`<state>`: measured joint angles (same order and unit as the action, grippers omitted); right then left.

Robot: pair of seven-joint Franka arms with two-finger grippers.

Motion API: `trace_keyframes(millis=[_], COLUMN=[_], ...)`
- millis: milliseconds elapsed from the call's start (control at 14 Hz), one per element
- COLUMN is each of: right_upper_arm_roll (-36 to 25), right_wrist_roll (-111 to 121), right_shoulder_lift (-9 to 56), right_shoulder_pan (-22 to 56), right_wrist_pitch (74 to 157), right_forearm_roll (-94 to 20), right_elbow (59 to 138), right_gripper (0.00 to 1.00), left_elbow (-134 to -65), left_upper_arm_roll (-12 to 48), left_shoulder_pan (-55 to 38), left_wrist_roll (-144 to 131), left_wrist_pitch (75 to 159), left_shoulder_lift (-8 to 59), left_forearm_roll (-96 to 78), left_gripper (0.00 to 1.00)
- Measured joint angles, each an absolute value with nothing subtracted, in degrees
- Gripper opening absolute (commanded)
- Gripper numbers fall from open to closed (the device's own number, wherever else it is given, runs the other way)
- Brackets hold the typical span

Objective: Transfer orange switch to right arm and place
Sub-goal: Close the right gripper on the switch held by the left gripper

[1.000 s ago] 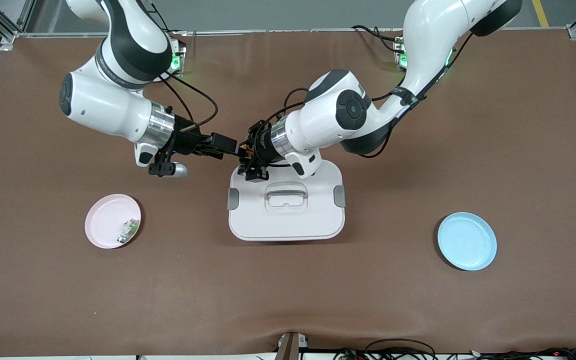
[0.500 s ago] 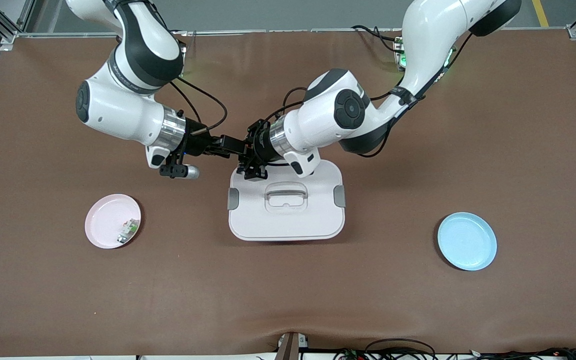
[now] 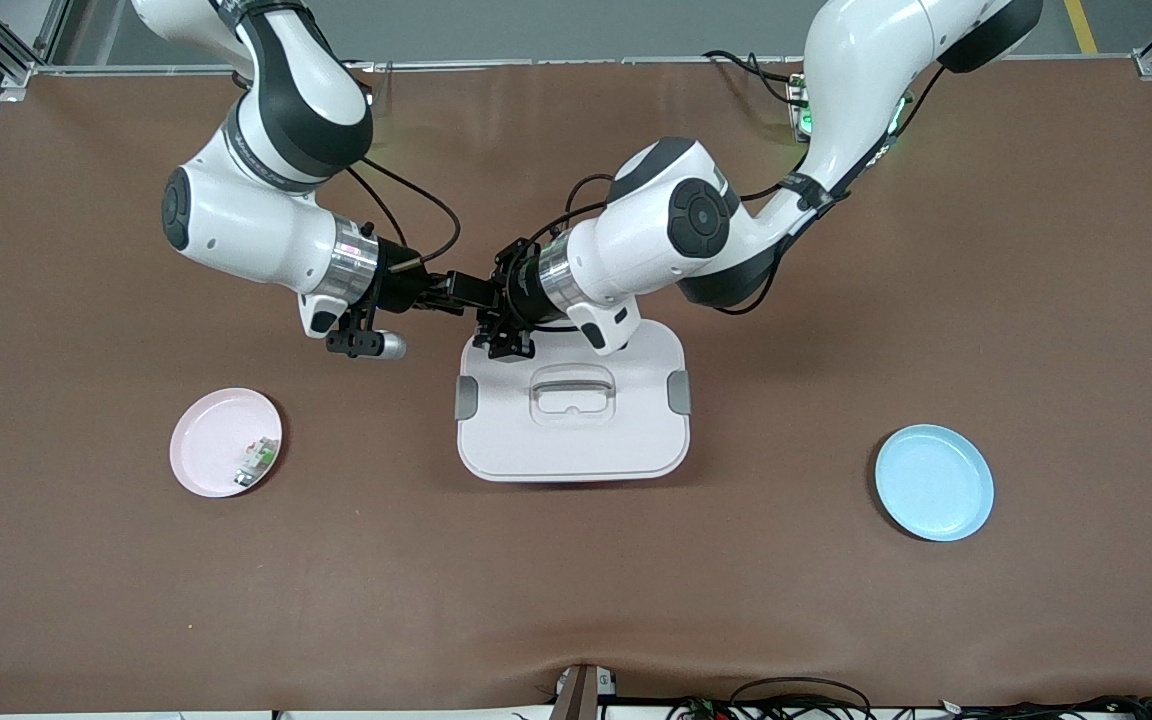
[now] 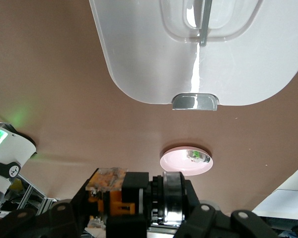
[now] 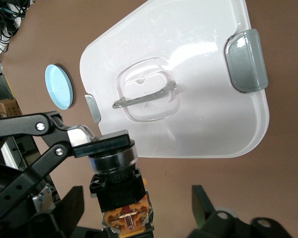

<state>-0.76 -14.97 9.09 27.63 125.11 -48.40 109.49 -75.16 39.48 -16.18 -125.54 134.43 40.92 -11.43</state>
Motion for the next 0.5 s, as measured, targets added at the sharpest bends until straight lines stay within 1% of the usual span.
trace_keyframes(millis=[214, 357, 500], right_upper_arm_roll=[-0.64, -0.67, -0.68], right_wrist_roll=[-15.04, -13.91, -13.91], right_shoulder_lift=[9.08, 9.1, 9.1], right_shoulder_pan=[27.71, 27.73, 27.73], right_wrist_pitch=[125.13, 125.08, 125.07], right_forearm_roll=[-48.93, -48.85, -48.85], right_elbow=[109.15, 109.22, 109.22], right_gripper=[0.3, 0.18, 0.0], left_elbow=[-75.18, -75.13, -75.11], left_upper_arm_roll=[39.49, 39.47, 39.47], left_shoulder_pan=[-16.37, -16.33, -16.33], left_wrist_roll=[-125.54, -125.43, -125.43], left_wrist_pitch=[134.42, 134.33, 134.33], left_shoulder_lift=[41.24, 41.4, 41.4], left_forearm_roll=[-11.43, -11.62, -11.63], left_gripper=[0.0, 0.0, 0.0])
